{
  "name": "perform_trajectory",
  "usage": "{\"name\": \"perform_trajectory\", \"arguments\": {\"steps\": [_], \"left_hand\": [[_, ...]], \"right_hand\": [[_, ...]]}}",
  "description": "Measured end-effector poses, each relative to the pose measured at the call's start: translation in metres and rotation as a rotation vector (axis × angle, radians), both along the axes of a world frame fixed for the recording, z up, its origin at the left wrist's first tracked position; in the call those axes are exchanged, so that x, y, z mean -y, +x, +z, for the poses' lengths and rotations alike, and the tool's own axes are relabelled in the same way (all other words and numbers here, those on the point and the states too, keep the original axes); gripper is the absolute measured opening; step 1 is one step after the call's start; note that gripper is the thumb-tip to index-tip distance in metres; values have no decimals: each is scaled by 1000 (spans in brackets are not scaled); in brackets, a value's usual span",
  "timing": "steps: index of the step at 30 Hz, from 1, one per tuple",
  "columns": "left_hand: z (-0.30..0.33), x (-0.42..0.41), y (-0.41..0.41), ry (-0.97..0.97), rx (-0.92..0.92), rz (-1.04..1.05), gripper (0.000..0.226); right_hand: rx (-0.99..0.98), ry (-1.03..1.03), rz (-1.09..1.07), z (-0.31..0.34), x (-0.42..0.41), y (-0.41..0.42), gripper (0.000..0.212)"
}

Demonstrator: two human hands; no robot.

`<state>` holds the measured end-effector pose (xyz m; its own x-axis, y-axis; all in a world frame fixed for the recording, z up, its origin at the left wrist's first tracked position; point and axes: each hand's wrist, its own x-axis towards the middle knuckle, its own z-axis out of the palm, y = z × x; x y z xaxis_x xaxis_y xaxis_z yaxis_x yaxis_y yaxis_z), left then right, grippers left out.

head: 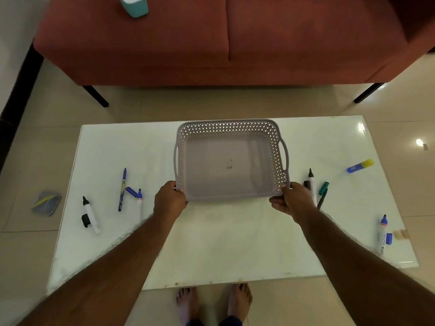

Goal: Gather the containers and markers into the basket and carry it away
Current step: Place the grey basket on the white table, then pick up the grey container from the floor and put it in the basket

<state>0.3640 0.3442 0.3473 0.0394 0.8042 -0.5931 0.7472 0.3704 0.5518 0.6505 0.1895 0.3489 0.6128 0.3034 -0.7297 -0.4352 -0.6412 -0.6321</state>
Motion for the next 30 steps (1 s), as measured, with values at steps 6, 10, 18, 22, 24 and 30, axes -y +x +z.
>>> {"name": "perform_trajectory", "arguments": {"steps": [6,10,18,22,24,30], "left_hand": [[6,6,-2,-10,-14,39,43],[24,31,-19,127,-122,11,51],[82,124,-106,47,-145,-197,39],[125,168,-148,-191,-233,-235,45],[149,177,-162,-222,-271,-237,50],[223,162,-194,-147,-279,-158,49]], "right_hand": [[-62,-11,-51,2,14,-4,34],[-59,-37,-86,6,34,-32,36],[-207,6,462,68,51,-158,13],[-154,-53,793,124,57,-203,17],[-20,-103,1000,148,55,-215,25],[358,-114,1297,226,28,-241,42]]}}
